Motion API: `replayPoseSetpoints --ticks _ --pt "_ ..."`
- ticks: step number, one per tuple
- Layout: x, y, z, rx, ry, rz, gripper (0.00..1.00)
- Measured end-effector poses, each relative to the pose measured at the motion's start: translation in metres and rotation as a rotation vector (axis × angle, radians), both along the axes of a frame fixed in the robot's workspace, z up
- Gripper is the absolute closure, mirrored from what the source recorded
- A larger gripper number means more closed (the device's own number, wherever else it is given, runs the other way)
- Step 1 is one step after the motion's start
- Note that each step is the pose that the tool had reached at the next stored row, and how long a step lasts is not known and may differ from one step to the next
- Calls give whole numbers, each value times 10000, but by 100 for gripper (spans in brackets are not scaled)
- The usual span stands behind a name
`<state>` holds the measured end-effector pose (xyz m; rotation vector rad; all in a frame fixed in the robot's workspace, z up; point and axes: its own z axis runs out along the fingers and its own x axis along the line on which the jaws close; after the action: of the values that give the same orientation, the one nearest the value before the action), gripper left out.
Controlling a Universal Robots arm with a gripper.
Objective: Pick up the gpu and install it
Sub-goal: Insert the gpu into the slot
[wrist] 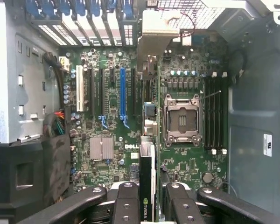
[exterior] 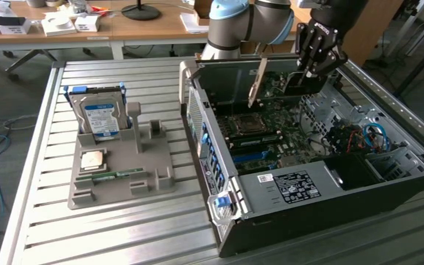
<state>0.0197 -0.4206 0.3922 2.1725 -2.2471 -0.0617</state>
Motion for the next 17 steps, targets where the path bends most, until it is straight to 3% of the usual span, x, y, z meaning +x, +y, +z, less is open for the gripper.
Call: replayPoseSetpoints --ticks 17 --pt "-52 0 -54 0 -23 5 73"
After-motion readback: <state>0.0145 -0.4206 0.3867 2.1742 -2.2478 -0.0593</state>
